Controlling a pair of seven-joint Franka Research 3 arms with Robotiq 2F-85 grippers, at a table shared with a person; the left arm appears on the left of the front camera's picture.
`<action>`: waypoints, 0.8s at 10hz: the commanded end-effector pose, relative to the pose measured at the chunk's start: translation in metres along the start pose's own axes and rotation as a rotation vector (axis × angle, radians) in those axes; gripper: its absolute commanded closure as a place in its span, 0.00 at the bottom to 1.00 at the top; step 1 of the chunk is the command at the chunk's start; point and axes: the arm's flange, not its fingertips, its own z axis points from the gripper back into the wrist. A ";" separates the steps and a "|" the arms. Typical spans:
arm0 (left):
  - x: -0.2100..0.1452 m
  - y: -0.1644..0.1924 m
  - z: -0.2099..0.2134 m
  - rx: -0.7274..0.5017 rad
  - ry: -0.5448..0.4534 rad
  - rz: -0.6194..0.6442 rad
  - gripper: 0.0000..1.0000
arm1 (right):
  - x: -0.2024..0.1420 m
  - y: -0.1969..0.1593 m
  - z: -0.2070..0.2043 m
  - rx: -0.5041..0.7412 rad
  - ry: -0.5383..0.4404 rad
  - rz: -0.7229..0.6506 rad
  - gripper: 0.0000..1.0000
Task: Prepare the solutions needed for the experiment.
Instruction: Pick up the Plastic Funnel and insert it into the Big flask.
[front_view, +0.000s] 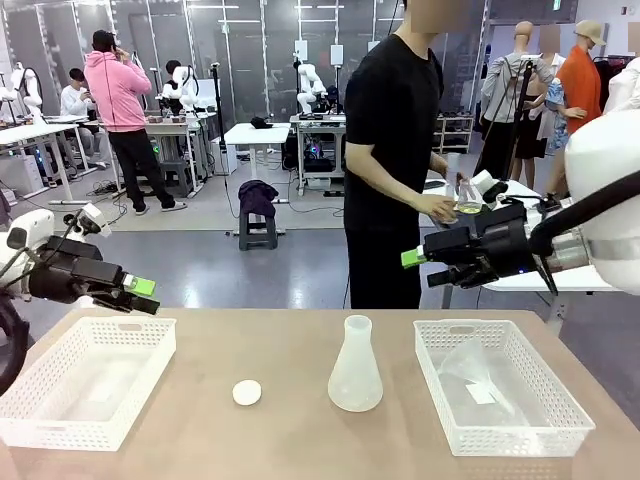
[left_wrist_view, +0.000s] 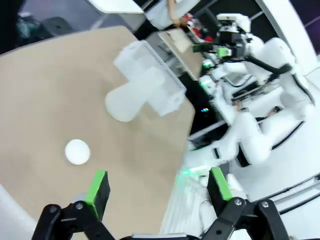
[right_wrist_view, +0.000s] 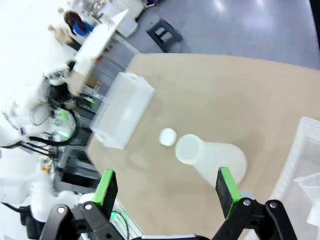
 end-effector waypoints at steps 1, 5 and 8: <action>0.013 0.018 -0.001 -0.106 -0.017 0.127 0.00 | 0.008 -0.025 -0.015 0.087 -0.033 -0.119 0.00; -0.002 0.024 0.017 -0.218 -0.095 0.322 0.00 | 0.002 -0.046 -0.008 0.147 -0.078 -0.228 0.00; -0.009 0.029 0.023 -0.289 -0.093 0.341 0.00 | 0.000 -0.050 -0.001 0.127 -0.064 -0.165 0.00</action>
